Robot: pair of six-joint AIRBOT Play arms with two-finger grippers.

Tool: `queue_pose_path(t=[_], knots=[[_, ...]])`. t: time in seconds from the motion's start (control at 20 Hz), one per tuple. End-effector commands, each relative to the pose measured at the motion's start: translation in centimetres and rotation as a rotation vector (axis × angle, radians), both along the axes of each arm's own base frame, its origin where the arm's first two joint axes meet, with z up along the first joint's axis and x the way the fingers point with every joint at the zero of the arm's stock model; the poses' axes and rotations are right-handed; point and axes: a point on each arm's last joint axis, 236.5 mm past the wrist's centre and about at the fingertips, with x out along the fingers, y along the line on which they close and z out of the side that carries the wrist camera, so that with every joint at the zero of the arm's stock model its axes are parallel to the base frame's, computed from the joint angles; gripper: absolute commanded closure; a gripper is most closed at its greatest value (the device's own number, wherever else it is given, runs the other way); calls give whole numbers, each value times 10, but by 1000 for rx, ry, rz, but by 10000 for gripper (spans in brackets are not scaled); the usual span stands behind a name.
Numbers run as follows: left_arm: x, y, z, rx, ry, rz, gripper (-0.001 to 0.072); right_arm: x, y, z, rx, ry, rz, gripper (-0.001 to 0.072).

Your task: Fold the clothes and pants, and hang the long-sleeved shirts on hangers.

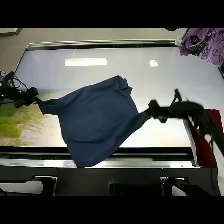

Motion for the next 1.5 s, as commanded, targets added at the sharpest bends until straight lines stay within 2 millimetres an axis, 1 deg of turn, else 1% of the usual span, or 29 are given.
queue_pose_path(t=[0.0, 0.05, 0.1, 0.15, 0.2, 0.25, 0.3, 0.35, 0.4, 0.45, 0.55, 0.6, 0.65, 0.7, 0.75, 0.85, 0.9, 0.95, 1.05, 1.1, 1.15, 1.2, 1.25, 1.35, 1.4, 1.45], knots=[[-5, -11, -4, -9, 28, -24, 689, 95, -27, 35, -20, -121, -51, 681], [-7, -16, -7, -14, 42, -33, 689, 119, -28, 39, -2, -124, -68, 681], [-9, -21, -10, -20, 56, -33, 689, 136, -27, 40, 12, -122, -71, 681], [-11, -24, -12, -25, 68, -35, 689, 150, -25, 40, 24, -117, -63, 681], [-11, -27, -13, -26, 72, -42, 689, 158, -23, 38, 32, -111, -51, 679], [-11, -29, -13, -26, 72, -47, 689, 161, -22, 39, 32, -113, -39, 622], [-11, -29, -13, -26, 72, -47, 689, 161, -24, 42, 31, -116, -34, 465], [-11, -29, -13, -26, 72, -47, 688, 156, -27, 45, 26, -113, -14, 288], [-12, -29, -13, -26, 75, -48, 689, 144, -31, 48, 9, -108, 44, 251], [-12, -29, -13, -26, 75, -48, 689, 127, -33, 50, -6, -94, 126, 252], [-12, -29, -13, -27, 75, -48, 688, 76, -35, 45, -51, -17, 337, 257], [-12, -29, -13, -27, 75, -48, 688, 45, -38, 36, -86, 51, 431, 257], [-12, -29, -13, -27, 76, -49, 688, 19, -38, 27, -100, 111, 481, 257], [-12, -29, -13, -27, 76, -49, 689, 1, -34, 21, -84, 130, 483, 257], [-12, -30, -13, -27, 77, -49, 688, -12, -28, 15, -66, 128, 452, 258], [-14, -30, -13, -29, 83, -51, 688, -40, -17, -3, -17, 107, 337, 258], [-14, -30, -13, -30, 86, -52, 689, -63, -9, -16, 19, 115, 298, 285], [-15, -30, -14, -31, 90, -53, 688, -90, 0, -29, 56, 140, 288, 335], [-16, -31, -14, -31, 92, -54, 689, -152, 15, -55, 118, 249, 294, 334], [-16, -31, -14, -32, 92, -54, 688, -174, 20, -64, 144, 285, 290, 333], [-16, -31, -14, -31, 91, -54, 688, -190, 26, -70, 176, 300, 268, 331], [-16, -31, -14, -32, 92, -55, 688, -198, 32, -73, 203, 296, 244, 331], [-16, -31, -14, -32, 92, -54, 688, -203, 35, -77, 224, 288, 214, 327], [-16, -31, -14, -32, 93, -55, 688, -208, 37, -88, 222, 280, 163, 285], [-17, -31, -14, -33, 96, -56, 688, -210, 42, -93, 207, 274, 171, 284], [-18, -31, -14, -34, 99, -57, 688, -211, 54, -95, 190, 257, 199, 283]])
